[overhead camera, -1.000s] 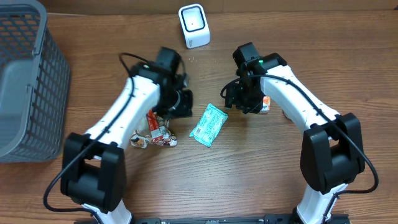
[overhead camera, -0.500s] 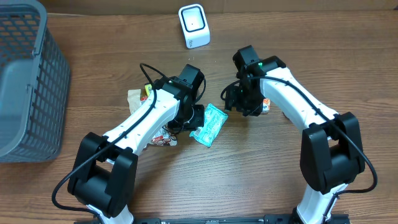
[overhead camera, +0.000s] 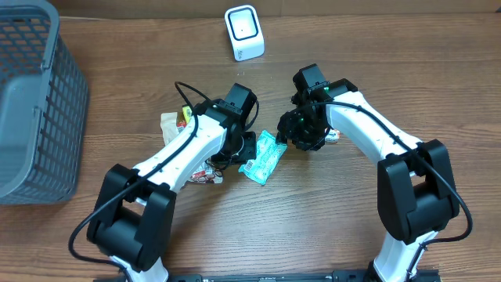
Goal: Scan the item barcode
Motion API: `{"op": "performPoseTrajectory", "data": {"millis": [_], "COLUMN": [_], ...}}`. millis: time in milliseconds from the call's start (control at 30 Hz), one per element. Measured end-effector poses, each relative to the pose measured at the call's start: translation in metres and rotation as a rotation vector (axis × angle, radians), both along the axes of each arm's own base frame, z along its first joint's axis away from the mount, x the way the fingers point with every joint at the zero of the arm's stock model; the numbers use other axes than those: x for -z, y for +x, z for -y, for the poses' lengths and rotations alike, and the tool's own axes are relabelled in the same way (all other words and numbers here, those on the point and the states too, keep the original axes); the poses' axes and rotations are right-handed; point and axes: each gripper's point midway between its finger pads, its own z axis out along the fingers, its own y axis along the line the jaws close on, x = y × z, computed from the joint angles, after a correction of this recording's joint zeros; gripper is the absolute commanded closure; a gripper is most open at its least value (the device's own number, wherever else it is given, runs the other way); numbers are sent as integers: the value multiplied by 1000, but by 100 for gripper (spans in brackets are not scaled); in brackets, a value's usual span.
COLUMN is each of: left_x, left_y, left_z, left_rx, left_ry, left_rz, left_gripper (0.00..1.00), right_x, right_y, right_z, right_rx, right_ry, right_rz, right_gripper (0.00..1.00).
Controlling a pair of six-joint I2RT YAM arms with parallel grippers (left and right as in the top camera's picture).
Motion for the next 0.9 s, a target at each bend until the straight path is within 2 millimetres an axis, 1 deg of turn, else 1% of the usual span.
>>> {"op": "performPoseTrajectory", "data": {"millis": [167, 233, 467, 633, 667, 767, 833, 900], "left_x": [27, 34, 37, 37, 37, 37, 37, 37], "left_y": [0, 0, 0, 0, 0, 0, 0, 0], "left_z": [1, 2, 5, 6, 6, 6, 6, 6], "left_rx": [0, 1, 1, 1, 1, 1, 1, 1], "left_ry": [17, 19, 9, 2, 3, 3, 2, 2], "left_rz": [-47, -58, -70, -74, -74, -75, -75, -75], "left_gripper": [96, 96, 96, 96, 96, 96, 96, 96], "right_x": [0, 0, 2, 18, 23, 31, 36, 35], "right_y": [-1, -2, 2, 1, -1, -2, -1, 2], "right_z": [-1, -1, -3, -4, -3, -3, -5, -10], "right_rx": [-4, -7, -10, -12, -14, -13, -10, -6], "right_ry": [6, 9, 20, 33, 36, 41, 57, 92], "right_rz": [-5, -5, 13, 33, 37, 49, 63, 86], "right_gripper": [41, 41, 41, 35, 34, 34, 34, 38]}}
